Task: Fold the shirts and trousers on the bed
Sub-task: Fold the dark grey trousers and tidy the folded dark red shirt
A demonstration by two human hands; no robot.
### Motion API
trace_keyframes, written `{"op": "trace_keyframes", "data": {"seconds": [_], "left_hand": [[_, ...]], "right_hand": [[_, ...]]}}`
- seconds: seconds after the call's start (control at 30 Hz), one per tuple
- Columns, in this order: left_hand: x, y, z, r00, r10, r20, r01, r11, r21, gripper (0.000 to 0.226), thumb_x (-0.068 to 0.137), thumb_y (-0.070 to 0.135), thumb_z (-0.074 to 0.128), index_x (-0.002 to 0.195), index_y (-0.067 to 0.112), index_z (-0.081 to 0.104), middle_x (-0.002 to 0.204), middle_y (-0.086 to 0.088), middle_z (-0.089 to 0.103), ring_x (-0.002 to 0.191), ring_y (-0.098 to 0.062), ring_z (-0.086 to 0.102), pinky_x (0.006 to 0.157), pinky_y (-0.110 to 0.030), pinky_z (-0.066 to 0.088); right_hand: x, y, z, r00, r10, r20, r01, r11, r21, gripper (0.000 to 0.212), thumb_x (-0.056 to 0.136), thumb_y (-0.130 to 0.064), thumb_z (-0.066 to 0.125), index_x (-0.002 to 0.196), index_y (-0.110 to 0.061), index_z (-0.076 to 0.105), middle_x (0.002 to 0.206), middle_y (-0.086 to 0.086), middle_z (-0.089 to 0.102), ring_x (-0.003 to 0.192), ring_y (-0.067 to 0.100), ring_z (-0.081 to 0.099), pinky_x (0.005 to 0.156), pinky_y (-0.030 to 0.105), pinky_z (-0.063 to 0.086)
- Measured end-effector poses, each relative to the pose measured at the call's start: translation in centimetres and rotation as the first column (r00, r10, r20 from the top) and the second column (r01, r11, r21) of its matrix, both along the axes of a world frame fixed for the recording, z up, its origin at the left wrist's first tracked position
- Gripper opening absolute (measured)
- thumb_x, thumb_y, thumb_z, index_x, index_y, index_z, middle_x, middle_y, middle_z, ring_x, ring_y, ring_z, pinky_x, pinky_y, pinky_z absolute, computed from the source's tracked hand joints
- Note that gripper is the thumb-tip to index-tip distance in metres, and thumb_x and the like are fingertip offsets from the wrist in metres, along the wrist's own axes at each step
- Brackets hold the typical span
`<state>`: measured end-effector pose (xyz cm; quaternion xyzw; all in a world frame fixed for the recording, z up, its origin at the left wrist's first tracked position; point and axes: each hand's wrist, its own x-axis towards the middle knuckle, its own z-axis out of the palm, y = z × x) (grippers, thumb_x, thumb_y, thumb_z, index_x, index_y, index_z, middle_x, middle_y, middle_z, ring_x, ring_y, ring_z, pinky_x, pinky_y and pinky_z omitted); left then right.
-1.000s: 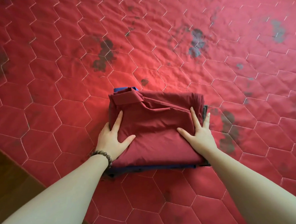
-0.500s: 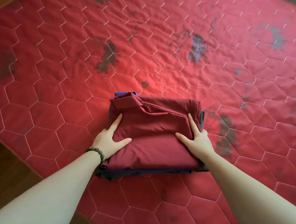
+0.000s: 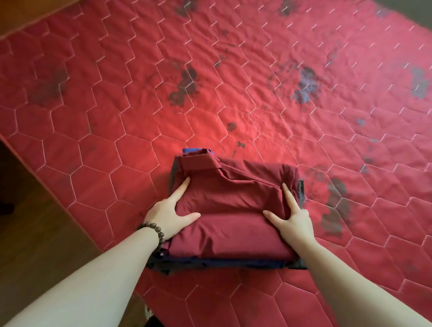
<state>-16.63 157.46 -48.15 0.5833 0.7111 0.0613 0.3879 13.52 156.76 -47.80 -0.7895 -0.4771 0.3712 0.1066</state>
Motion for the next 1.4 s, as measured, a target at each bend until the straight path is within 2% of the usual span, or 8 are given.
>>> {"op": "trace_keyframes", "data": {"seconds": [0.23, 0.43, 0.5, 0.63, 0.73, 1.03, 1.2, 1.4], "left_hand": [[-5.4, -4.5, 3.4, 0.992, 0.101, -0.079, -0.098, 0.995, 0.034, 0.086, 0.075, 0.057, 0.066, 0.133, 0.072, 0.003, 0.083, 0.000, 0.063, 0.081, -0.025, 0.062, 0.074, -0.035, 0.052], [-14.3, -7.0, 6.7, 0.976, 0.208, -0.067, -0.203, 0.976, 0.079, 0.087, 0.077, 0.055, 0.067, 0.136, 0.070, 0.006, 0.071, 0.003, 0.063, 0.058, -0.012, 0.056, 0.056, -0.028, 0.048], [-18.0, -6.9, 7.3, 0.972, 0.226, -0.063, -0.220, 0.971, 0.094, 0.088, 0.075, 0.056, 0.067, 0.133, 0.072, 0.003, 0.074, 0.003, 0.063, 0.060, -0.013, 0.057, 0.058, -0.029, 0.049], [-26.5, -6.0, 7.7, 0.976, 0.214, -0.047, -0.207, 0.972, 0.113, 0.088, 0.072, 0.060, 0.066, 0.125, 0.079, -0.002, 0.105, 0.000, 0.065, 0.088, -0.021, 0.064, 0.076, -0.036, 0.055], [-33.1, -5.2, 8.2, 0.986, 0.159, -0.055, -0.152, 0.981, 0.121, 0.087, 0.070, 0.063, 0.065, 0.122, 0.080, -0.002, 0.116, 0.000, 0.064, 0.100, -0.022, 0.063, 0.083, -0.037, 0.054], [-47.6, -0.1, 8.0, 0.995, 0.006, -0.104, 0.004, 0.995, 0.097, 0.087, 0.072, 0.062, 0.065, 0.129, 0.075, 0.000, 0.112, 0.001, 0.064, 0.098, -0.021, 0.062, 0.082, -0.034, 0.053], [-50.9, 5.2, 7.0, 0.990, -0.099, -0.096, 0.107, 0.992, 0.074, 0.087, 0.072, 0.061, 0.065, 0.127, 0.077, -0.001, 0.117, -0.003, 0.063, 0.105, -0.026, 0.060, 0.087, -0.036, 0.052], [-52.7, 13.3, 7.0, 0.963, -0.242, -0.118, 0.250, 0.966, 0.066, 0.087, 0.074, 0.059, 0.066, 0.132, 0.073, 0.002, 0.104, -0.003, 0.066, 0.098, -0.028, 0.062, 0.082, -0.037, 0.052]], "right_hand": [[-6.3, -1.1, 2.9, 0.991, 0.126, -0.051, -0.122, 0.989, 0.078, 0.083, 0.077, -0.050, 0.072, 0.138, -0.065, 0.018, 0.100, 0.006, 0.045, 0.085, 0.015, 0.046, 0.086, 0.031, 0.041], [-15.6, -0.2, 6.7, 0.970, 0.234, -0.063, -0.225, 0.967, 0.118, 0.081, 0.077, -0.051, 0.071, 0.137, -0.066, 0.018, 0.100, 0.003, 0.043, 0.086, 0.016, 0.047, 0.086, 0.032, 0.041], [-19.3, 0.2, 7.6, 0.967, 0.248, -0.066, -0.237, 0.961, 0.146, 0.082, 0.077, -0.050, 0.072, 0.137, -0.066, 0.019, 0.102, 0.003, 0.044, 0.087, 0.015, 0.046, 0.087, 0.032, 0.042], [-27.6, 0.5, 8.9, 0.969, 0.241, -0.063, -0.226, 0.957, 0.181, 0.081, 0.077, -0.050, 0.072, 0.137, -0.066, 0.019, 0.103, 0.004, 0.044, 0.089, 0.017, 0.048, 0.089, 0.034, 0.045], [-33.9, -0.2, 9.5, 0.978, 0.199, -0.065, -0.183, 0.964, 0.194, 0.081, 0.077, -0.050, 0.072, 0.137, -0.066, 0.020, 0.104, 0.005, 0.045, 0.093, 0.020, 0.051, 0.091, 0.036, 0.045], [-48.3, -0.1, 8.7, 0.996, 0.042, -0.076, -0.028, 0.983, 0.179, 0.080, 0.079, -0.047, 0.072, 0.139, -0.062, 0.022, 0.106, 0.008, 0.044, 0.101, 0.027, 0.051, 0.096, 0.037, 0.041], [-51.5, 2.1, 7.5, 0.996, -0.053, -0.072, 0.065, 0.982, 0.176, 0.080, 0.079, -0.048, 0.071, 0.140, -0.062, 0.020, 0.106, 0.008, 0.044, 0.103, 0.027, 0.051, 0.093, 0.035, 0.040], [-54.5, 6.1, 6.8, 0.977, -0.196, -0.078, 0.206, 0.967, 0.149, 0.081, 0.079, -0.051, 0.070, 0.139, -0.064, 0.018, 0.108, 0.010, 0.043, 0.107, 0.032, 0.051, 0.097, 0.037, 0.040]]}}
